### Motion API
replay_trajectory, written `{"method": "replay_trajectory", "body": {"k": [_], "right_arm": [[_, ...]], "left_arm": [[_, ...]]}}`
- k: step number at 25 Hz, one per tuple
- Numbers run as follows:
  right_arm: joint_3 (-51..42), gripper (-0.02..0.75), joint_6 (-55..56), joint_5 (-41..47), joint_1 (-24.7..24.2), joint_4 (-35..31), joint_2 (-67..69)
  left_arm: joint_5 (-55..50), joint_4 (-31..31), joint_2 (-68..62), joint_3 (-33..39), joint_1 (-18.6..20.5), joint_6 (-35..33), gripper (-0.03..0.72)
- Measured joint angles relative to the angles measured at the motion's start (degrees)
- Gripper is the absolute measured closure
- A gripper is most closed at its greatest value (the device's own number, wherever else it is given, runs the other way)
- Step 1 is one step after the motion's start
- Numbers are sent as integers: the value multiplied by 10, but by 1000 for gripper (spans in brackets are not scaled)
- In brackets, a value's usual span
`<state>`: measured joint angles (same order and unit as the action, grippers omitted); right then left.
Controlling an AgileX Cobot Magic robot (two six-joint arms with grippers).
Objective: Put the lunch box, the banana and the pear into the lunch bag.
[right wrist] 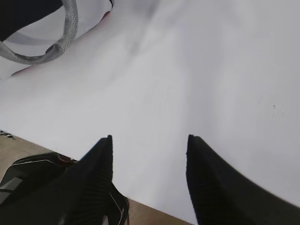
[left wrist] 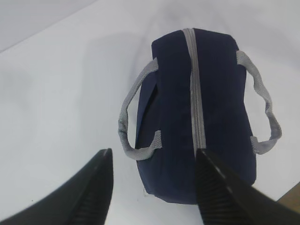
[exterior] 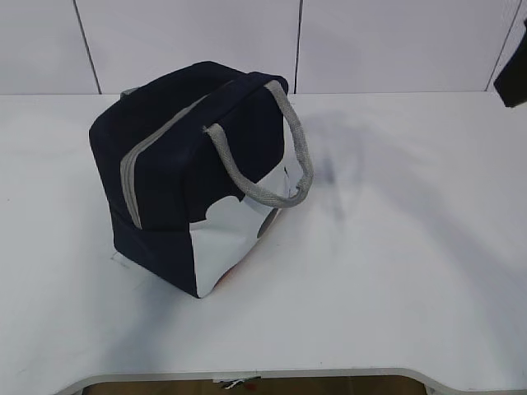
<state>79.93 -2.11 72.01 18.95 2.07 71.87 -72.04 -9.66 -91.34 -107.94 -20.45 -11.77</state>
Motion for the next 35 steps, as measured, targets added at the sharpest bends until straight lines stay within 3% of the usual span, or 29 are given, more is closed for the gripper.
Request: {"method": "replay_trajectory", "body": {"k": [7,15,25,35], "right_arm": [[-46,322,0,0,0,3,-48],[-89,322,0,0,0,3,-123],[-160,322,12,0,0,-56,-235],[-239,322,13,4,0,-54,-392]], "left_arm": [[-1,2,82,17,0,6,300],[-2,4,236,169,0,8,315],[-3,8,416,320,0,9,328],[-5,8,565,419,0,9,328]]}}
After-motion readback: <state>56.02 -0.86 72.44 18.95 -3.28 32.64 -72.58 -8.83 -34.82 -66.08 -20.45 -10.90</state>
